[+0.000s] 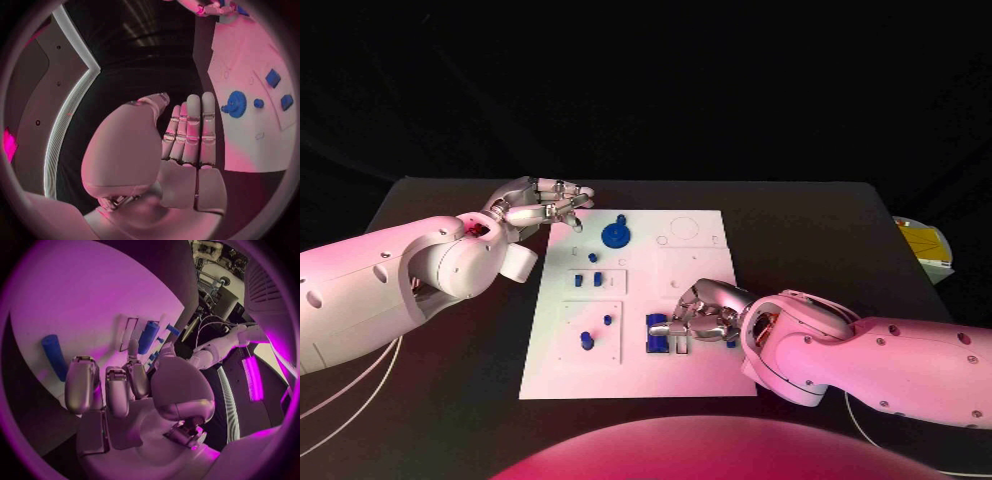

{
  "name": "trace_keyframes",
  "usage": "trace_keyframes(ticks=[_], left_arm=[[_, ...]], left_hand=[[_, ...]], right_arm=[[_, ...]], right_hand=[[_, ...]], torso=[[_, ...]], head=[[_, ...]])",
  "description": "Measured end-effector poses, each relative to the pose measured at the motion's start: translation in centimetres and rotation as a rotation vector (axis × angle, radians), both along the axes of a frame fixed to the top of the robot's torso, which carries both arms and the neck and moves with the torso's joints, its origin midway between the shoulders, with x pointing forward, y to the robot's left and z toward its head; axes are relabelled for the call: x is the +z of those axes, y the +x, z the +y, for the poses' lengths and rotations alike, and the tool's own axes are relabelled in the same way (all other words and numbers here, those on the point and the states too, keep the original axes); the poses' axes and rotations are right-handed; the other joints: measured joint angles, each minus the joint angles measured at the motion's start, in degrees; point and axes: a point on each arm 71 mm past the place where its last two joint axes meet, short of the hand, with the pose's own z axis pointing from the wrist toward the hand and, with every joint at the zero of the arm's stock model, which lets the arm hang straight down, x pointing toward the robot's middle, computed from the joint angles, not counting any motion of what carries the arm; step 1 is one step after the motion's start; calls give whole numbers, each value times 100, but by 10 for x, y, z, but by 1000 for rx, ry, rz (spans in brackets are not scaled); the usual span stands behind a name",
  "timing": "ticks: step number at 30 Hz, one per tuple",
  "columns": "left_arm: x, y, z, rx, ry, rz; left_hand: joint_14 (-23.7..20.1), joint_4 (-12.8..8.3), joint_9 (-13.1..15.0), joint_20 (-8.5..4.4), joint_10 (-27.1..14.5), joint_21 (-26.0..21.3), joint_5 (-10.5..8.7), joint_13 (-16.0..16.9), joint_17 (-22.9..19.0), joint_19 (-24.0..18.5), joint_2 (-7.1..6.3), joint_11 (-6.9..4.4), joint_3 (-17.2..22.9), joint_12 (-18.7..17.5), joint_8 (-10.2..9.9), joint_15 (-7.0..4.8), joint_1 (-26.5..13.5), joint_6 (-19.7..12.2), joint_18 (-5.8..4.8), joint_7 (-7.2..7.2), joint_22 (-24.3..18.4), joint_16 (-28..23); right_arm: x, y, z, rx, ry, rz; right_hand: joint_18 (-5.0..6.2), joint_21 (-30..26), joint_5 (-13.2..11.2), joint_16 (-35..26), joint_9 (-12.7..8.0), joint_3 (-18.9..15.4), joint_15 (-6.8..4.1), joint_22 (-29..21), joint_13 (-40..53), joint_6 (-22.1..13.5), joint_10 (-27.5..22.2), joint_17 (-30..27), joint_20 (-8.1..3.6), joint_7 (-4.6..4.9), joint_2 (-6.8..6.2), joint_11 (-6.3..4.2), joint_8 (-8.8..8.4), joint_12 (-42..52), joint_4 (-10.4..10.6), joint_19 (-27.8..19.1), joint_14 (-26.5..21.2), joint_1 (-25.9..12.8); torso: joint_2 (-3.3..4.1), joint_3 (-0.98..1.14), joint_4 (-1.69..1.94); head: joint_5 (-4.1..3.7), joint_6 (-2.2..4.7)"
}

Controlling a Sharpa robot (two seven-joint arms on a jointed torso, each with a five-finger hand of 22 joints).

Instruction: Assemble the parts on the task board

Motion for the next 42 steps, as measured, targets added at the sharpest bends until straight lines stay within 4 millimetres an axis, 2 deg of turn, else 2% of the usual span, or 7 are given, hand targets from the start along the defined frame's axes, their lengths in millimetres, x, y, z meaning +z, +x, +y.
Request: trace_keyframes(ticks=[7,11,13,18,23,30,42], left_arm=[[0,0,1,0,1,1],[0,0,1,1,2,2],[0,0,1,2,2,1],[0,-1,1,1,0,0],[-1,-1,0,0,0,0],[-2,-1,0,0,0,2],[-3,-2,1,2,0,4]], left_hand=[[0,0,0,0,0,0,0,0,0,0,0,0,0,0,0,0,0,0,0,0,0,0],[0,0,5,0,0,0,0,-5,0,0,0,0,0,0,0,0,0,0,0,0,-8,0],[0,0,5,0,0,0,0,-5,0,0,0,0,0,0,0,0,0,0,0,0,-8,0],[0,0,5,0,0,0,0,-5,0,0,0,0,0,0,0,0,0,0,0,0,-8,0],[0,0,4,0,0,0,0,-5,0,0,0,0,0,0,0,0,0,0,0,0,-7,0],[0,0,4,0,0,0,0,-5,0,0,0,0,0,0,0,0,0,0,0,0,-7,0],[0,0,4,0,0,0,0,-4,0,0,0,0,0,0,0,0,0,0,1,0,-7,0]], right_arm=[[7,-1,-13,-14,13,-35],[20,3,-30,-34,14,-77],[25,7,-42,-51,4,-97],[30,10,-73,-96,-42,-127],[27,5,-94,-116,-91,-131],[18,-2,-100,-113,-131,-112],[4,-8,-93,-94,-165,-69]], right_hand=[[0,79,389,0,21,-51,2,5,41,-14,-19,2,0,14,278,21,-3,86,-28,0,0,788],[0,79,692,0,-28,-147,6,4,71,-77,-14,5,0,36,264,22,-126,115,-48,0,1,1194],[0,100,937,0,-150,-186,15,4,173,-127,14,5,0,87,155,50,-293,81,-40,0,11,1382],[1,123,902,0,-415,-241,36,4,173,-132,13,5,22,92,-12,52,-578,22,-48,-22,-8,1593],[0,166,902,23,-472,-259,44,3,174,-123,11,4,22,102,-25,93,-601,21,-29,-22,0,1606],[1,195,867,23,-550,-312,45,3,223,20,10,4,22,107,31,95,-645,22,-24,-22,0,1551],[0,195,867,23,-559,-359,47,2,256,69,5,3,22,98,74,101,-645,38,-40,-21,1,1566]], torso=[[-3,4,-1],[-4,4,-5],[-4,4,-8],[-8,-2,-11],[-8,-1,-21],[-12,8,-49],[-15,4,-49]], head=[[-10,14],[-21,31],[-35,41],[-96,55],[-131,68],[-140,72],[-110,27]])
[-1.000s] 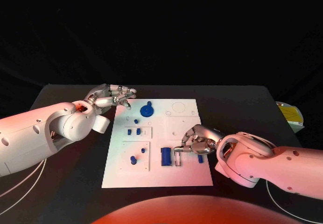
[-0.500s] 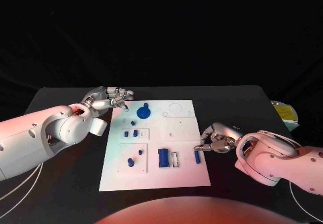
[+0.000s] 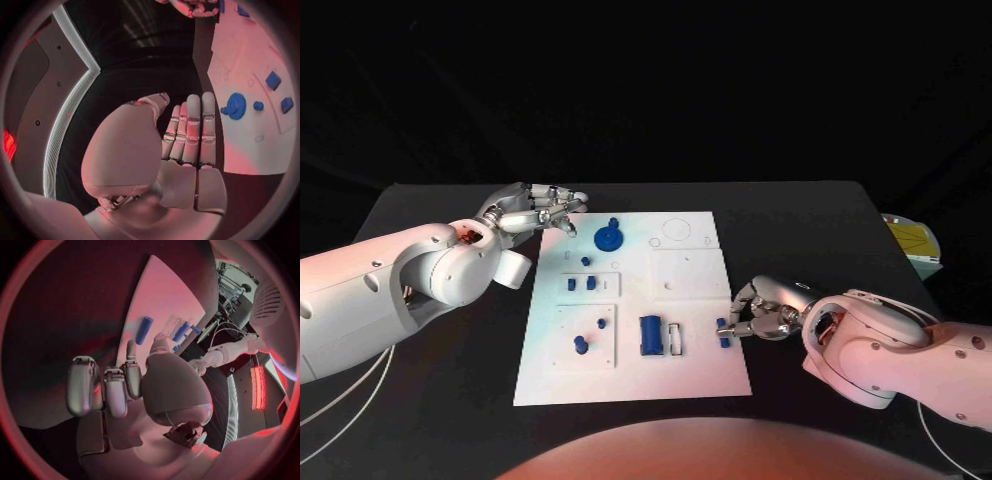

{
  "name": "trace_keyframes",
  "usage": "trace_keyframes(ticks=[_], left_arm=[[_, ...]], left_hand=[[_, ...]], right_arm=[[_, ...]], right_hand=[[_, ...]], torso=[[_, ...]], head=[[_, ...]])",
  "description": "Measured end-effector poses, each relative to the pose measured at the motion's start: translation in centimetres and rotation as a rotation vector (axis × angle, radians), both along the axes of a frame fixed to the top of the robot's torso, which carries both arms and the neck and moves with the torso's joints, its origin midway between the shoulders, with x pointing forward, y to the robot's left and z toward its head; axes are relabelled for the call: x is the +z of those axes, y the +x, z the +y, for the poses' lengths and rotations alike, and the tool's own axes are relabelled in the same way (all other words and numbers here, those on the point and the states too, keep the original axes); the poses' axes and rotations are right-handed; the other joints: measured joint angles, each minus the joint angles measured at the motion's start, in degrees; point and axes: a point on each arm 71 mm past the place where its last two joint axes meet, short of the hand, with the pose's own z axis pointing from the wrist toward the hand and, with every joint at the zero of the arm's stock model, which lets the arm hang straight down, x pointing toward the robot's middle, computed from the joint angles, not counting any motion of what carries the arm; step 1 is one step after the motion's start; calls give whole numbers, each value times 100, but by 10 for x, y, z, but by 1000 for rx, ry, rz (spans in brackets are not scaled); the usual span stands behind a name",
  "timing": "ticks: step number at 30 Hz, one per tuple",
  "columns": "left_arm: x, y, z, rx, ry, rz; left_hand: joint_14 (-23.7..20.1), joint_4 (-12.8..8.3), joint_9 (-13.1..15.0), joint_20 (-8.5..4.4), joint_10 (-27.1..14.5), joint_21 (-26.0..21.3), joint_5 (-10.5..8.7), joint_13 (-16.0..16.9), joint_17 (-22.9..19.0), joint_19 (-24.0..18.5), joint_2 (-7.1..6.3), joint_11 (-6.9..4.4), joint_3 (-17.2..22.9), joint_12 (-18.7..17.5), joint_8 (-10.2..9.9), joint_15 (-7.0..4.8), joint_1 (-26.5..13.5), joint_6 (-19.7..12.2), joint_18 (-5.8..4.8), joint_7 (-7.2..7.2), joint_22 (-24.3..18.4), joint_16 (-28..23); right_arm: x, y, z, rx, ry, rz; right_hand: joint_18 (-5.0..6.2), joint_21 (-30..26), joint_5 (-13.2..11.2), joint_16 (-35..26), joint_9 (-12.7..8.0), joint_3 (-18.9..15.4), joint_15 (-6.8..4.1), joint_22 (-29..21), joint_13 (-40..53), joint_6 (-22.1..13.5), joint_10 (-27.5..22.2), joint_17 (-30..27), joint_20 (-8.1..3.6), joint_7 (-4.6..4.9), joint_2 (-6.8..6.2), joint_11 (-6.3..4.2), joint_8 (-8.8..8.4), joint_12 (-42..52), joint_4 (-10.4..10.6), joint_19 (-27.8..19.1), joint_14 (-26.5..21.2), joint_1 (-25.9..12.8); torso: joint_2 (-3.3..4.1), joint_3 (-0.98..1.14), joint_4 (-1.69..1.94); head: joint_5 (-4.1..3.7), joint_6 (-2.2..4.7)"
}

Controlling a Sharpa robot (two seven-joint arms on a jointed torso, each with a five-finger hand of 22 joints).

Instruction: Assemble the parts on the task board

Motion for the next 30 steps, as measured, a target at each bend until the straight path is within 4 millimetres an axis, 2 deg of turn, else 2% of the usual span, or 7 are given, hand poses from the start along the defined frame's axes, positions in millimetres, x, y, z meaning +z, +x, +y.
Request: trace_keyframes(ticks=[8,11,15,24,26,28,30], left_arm=[[0,0,0,0,0,1],[-1,0,0,0,0,2],[-1,0,1,0,1,2],[-1,-1,2,2,2,3],[-1,-1,2,2,2,3],[-1,-1,2,2,2,4],[-1,-1,2,2,2,4]], left_hand=[[0,0,0,0,0,0,0,0,0,0,0,0,0,0,0,0,0,0,0,0,1,0],[0,0,3,0,0,-26,0,0,0,0,0,0,0,0,0,0,0,0,0,0,-5,0],[0,0,5,0,0,-26,0,1,0,0,0,0,0,0,0,0,0,0,0,0,-8,0],[0,0,5,0,0,-26,0,1,0,0,0,0,0,0,0,0,0,0,0,0,-7,0],[0,0,4,0,0,-26,0,1,0,0,0,0,0,0,0,0,0,0,0,0,-7,0],[0,0,4,0,0,-26,0,1,0,0,0,0,0,0,0,0,0,0,0,0,-7,0],[0,0,4,0,0,-25,0,1,0,0,0,0,0,0,0,0,0,0,-1,0,-7,0]], right_arm=[[-7,0,9,15,-8,12],[-8,2,11,19,-12,8],[-10,3,13,25,-17,0],[-14,4,20,55,-37,-27],[-13,4,22,62,-36,-32],[-12,3,24,69,-33,-38],[-12,2,26,77,-30,-40]], right_hand=[[0,0,22,0,-47,18,8,0,1,52,4,0,0,-52,-74,-4,-34,8,-18,0,8,75],[0,0,-353,0,-54,164,6,-1,3,74,7,-1,0,-55,-171,-6,-67,-16,-64,0,6,216],[0,-1,-437,0,-45,233,-13,-1,49,118,11,-1,0,-74,-260,-3,-90,-45,-102,0,-14,306],[1,19,-466,0,1589,822,-59,-2,506,123,-35,-1,-22,-85,-470,-51,-211,-62,-320,22,9,936],[1,19,-503,0,1578,1130,-62,-2,506,72,-44,-1,-22,-60,-555,-59,-245,-88,-315,22,11,1021],[0,18,-519,0,1234,1516,-70,-2,506,26,-29,-1,-22,-48,-651,-44,-254,-125,-241,22,17,1117],[0,23,-517,0,1073,1995,-66,-2,485,16,2,-1,-22,8,-795,-30,-239,-171,62,22,-5,1261]], torso=[[2,-1,-2],[3,-1,-2],[3,-1,0],[7,6,-2],[7,6,-3],[4,6,-4],[2,5,-7]], head=[[10,-19],[18,-25],[23,-44],[44,-79],[45,-84],[45,-85],[42,-86]])
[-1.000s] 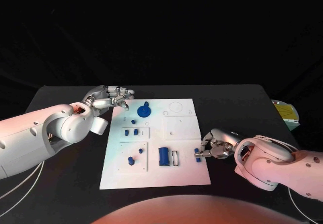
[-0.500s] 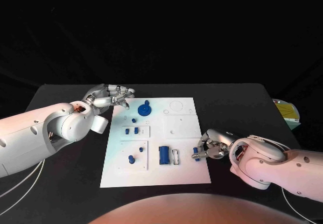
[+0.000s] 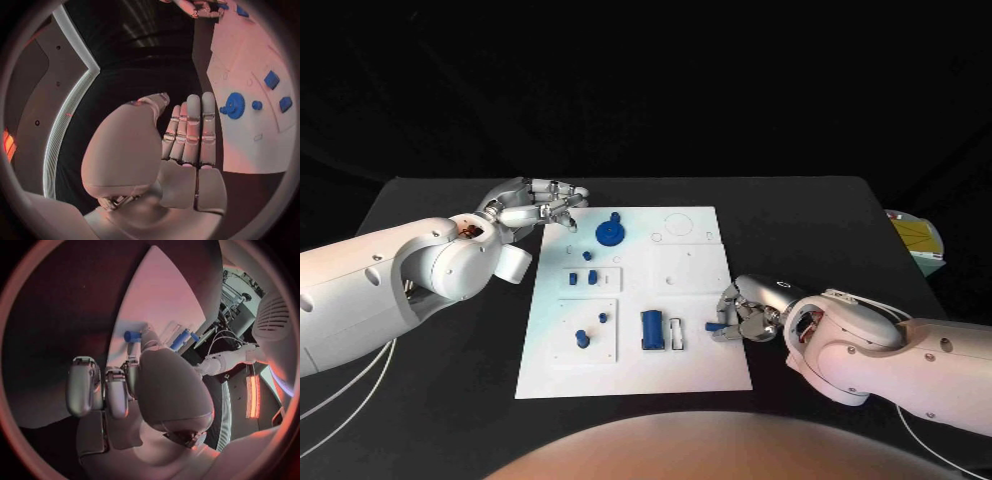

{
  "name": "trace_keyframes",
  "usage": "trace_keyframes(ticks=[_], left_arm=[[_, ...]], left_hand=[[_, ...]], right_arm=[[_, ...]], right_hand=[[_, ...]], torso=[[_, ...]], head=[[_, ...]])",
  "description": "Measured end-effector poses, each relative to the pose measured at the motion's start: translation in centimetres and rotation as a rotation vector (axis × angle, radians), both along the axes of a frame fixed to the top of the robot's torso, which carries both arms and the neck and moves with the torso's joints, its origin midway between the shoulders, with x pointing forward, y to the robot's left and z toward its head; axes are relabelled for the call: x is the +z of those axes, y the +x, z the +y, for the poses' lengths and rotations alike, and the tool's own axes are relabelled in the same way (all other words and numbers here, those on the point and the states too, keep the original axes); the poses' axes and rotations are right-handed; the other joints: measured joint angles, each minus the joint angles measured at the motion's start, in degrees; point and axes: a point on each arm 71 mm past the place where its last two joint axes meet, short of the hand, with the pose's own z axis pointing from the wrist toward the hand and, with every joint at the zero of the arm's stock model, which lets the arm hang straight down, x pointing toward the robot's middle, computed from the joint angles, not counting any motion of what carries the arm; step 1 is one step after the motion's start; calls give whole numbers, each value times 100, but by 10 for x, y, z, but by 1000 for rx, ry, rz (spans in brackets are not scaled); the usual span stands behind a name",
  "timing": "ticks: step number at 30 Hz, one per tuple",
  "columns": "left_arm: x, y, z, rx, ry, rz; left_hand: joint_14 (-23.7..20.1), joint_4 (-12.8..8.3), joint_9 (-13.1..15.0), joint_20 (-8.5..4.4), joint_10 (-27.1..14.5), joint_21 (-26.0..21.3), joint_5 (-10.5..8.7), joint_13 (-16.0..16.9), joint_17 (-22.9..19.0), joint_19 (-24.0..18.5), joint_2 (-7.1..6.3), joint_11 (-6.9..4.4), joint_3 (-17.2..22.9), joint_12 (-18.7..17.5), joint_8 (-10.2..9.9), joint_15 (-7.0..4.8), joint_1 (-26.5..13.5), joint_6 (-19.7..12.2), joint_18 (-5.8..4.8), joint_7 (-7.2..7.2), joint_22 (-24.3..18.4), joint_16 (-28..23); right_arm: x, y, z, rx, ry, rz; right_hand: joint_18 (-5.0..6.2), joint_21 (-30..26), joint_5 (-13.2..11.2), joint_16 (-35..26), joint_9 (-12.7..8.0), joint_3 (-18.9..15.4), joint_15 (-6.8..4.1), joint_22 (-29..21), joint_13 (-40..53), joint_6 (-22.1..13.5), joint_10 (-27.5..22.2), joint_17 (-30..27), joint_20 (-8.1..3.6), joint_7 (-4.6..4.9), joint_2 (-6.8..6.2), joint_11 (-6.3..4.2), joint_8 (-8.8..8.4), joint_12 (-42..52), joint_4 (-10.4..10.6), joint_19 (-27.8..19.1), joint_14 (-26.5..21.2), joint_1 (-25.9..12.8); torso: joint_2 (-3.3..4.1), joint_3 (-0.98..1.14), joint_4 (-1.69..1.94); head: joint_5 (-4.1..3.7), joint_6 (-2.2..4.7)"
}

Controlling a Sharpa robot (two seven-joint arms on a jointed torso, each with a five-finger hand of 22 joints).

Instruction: Assemble the parts on the task board

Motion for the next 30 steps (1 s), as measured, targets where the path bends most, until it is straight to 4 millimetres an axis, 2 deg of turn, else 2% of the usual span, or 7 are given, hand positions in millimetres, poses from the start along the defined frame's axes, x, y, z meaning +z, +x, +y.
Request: trace_keyframes(ticks=[1,2,6,9,15,19,30], left_arm=[[0,0,0,0,0,0],[0,0,0,0,0,0],[0,0,0,0,0,0],[0,0,0,0,0,1],[0,0,0,0,0,1],[0,0,0,0,1,1],[0,0,-1,-2,1,3]], left_hand=[[0,0,0,0,0,0,0,0,0,0,0,0,0,0,0,0,0,0,0,0,0,0],[0,0,0,0,0,1,0,0,0,0,0,0,0,0,0,0,0,0,0,0,0,0],[0,0,-1,0,0,1,0,0,0,0,0,0,0,0,0,0,0,0,0,0,0,0],[0,0,-1,0,0,2,0,0,0,0,0,0,0,0,0,0,0,0,1,0,0,0],[0,0,-1,0,0,2,0,0,0,0,0,0,0,0,0,0,0,0,0,0,1,0],[0,0,-1,0,0,2,0,0,0,0,0,0,0,0,0,0,0,0,0,0,1,0],[0,0,-1,0,0,2,0,0,5,0,0,0,0,0,0,0,0,0,1,0,-6,0]], right_arm=[[0,-1,1,4,2,-1],[0,-1,2,7,3,-2],[-1,-2,3,11,2,-6],[-1,-2,2,9,3,-7],[1,-5,2,3,10,-9],[4,-7,2,-3,19,-5],[13,-4,26,7,94,8]], right_hand=[[0,21,31,0,0,228,19,0,-77,18,15,0,0,28,-44,-11,5,2,211,0,-19,44],[0,34,90,0,3,947,47,0,-354,42,27,0,0,66,-87,-4,69,24,607,0,-16,85],[0,60,87,0,4,1975,93,1,-783,31,90,0,0,83,-247,-38,244,33,621,0,-6,-515],[1,60,87,0,1,2318,93,4,-739,32,78,0,0,81,-247,-24,265,33,608,0,-6,-892],[0,82,87,0,-862,2428,93,4,-736,23,79,-1,0,54,-164,-23,326,33,564,0,-6,-1150],[0,82,108,0,-895,2646,93,4,-736,23,79,-1,0,54,-128,-23,281,33,370,0,-6,-1248],[0,82,108,0,-884,2701,92,3,-737,23,80,-1,0,55,-195,-23,328,33,190,0,-6,-1413]], torso=[[-2,-1,-2],[-2,-1,-3],[-6,-2,-3],[-10,-5,-3],[-13,-10,-1],[-12,-12,0],[-12,-14,7]], head=[[0,-1],[-1,-1],[-7,-1],[-9,-1],[-9,-1],[-9,2],[-14,18]])
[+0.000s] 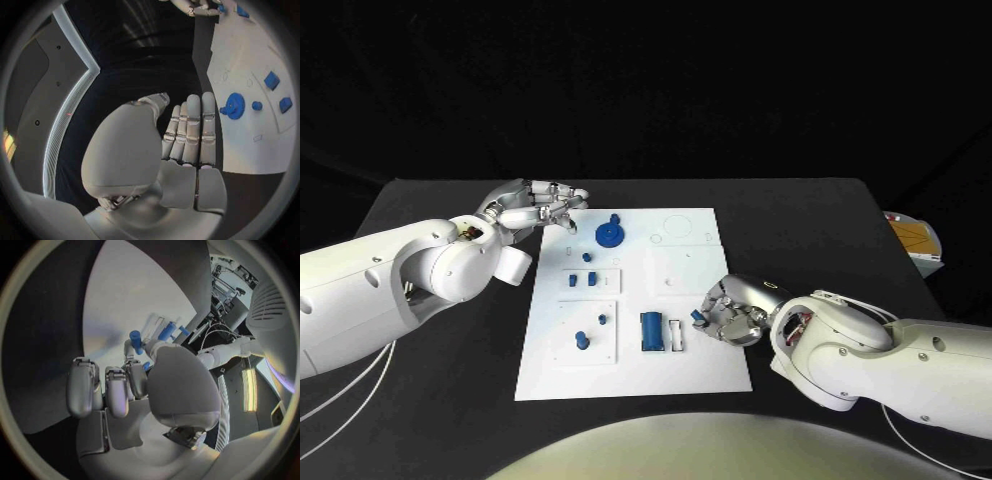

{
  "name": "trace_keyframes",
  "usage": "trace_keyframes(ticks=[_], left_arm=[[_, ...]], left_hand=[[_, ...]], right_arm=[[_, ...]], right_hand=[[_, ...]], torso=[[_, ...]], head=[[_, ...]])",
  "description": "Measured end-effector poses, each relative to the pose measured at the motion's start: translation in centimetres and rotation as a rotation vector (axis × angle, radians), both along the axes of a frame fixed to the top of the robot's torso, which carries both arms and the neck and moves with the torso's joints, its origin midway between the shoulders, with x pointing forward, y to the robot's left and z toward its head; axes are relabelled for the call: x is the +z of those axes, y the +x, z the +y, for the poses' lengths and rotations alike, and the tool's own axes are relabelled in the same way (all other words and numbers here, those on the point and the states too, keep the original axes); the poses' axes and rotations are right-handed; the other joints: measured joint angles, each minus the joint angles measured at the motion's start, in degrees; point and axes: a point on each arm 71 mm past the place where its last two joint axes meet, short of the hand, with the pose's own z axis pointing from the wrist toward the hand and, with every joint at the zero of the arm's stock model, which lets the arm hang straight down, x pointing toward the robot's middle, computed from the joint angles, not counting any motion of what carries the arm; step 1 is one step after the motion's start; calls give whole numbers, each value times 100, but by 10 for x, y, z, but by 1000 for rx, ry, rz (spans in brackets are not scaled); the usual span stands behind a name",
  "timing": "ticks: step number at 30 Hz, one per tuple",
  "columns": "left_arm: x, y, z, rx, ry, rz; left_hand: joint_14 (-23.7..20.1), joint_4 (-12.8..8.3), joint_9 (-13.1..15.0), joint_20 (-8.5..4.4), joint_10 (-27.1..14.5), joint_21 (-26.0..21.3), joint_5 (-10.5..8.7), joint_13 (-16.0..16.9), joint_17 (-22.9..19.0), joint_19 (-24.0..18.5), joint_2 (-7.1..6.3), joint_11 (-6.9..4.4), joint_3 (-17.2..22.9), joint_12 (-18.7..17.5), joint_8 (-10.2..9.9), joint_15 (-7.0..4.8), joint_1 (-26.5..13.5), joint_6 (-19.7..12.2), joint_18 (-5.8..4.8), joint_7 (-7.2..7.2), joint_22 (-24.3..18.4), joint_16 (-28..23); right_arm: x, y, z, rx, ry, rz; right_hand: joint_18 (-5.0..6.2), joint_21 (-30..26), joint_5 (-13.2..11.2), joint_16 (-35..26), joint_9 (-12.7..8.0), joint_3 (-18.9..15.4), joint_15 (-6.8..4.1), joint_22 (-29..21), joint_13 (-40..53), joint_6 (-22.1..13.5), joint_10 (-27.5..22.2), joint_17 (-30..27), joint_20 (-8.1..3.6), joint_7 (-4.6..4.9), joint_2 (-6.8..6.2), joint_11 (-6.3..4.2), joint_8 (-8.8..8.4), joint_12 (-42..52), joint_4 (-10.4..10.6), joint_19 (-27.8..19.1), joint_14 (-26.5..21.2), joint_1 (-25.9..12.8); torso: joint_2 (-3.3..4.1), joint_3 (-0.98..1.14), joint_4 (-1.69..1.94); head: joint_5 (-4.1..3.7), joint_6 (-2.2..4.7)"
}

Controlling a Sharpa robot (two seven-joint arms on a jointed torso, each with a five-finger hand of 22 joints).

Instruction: Assemble the parts on the task board

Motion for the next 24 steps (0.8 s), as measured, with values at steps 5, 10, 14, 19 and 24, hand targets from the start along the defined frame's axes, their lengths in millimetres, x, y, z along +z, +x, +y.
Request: trace_keyframes(ticks=[5,10,14,19,24], left_arm=[[0,0,0,-1,0,1],[0,0,-1,-2,0,1],[0,-1,-1,-3,0,2],[0,-1,-1,-4,0,2],[0,-1,-1,-4,0,3]], left_hand=[[0,0,0,0,0,0,0,0,0,0,0,0,0,0,0,0,0,0,0,0,0,0],[0,0,0,0,0,0,0,0,0,0,0,0,0,0,0,0,0,0,0,0,0,0],[0,0,0,0,0,0,0,0,0,0,0,0,0,0,0,0,0,0,0,0,1,0],[0,0,-1,21,0,0,0,0,0,21,0,0,0,0,0,0,0,0,-1,0,1,0],[0,0,-1,21,0,0,0,0,-1,21,0,0,0,0,0,0,0,0,-1,0,1,0]], right_arm=[[-1,0,10,5,31,19],[-3,2,15,4,47,37],[-6,2,19,8,50,57],[-11,1,22,19,44,85],[-12,1,24,28,41,98]], right_hand=[[0,0,67,0,116,242,0,0,-1,-41,0,0,0,-40,-44,0,37,19,-395,0,0,-297],[0,0,160,0,150,401,-22,-1,-1,-42,0,0,0,-41,17,0,63,19,-559,0,22,-586],[0,0,187,0,147,615,-22,-1,-1,-42,0,0,0,-41,32,0,63,35,-734,0,22,-784],[0,0,188,22,130,901,-58,-1,-2,-20,-14,0,0,-19,18,-18,79,88,-936,0,15,-1067],[0,0,411,22,150,868,-84,-2,-2,1,8,0,0,2,-19,-58,181,145,-896,0,1,-1265]], torso=[[5,2,1],[6,2,1],[7,2,0],[7,5,-3],[7,9,-6]], head=[[3,4],[14,2],[25,5],[39,5],[47,-1]])
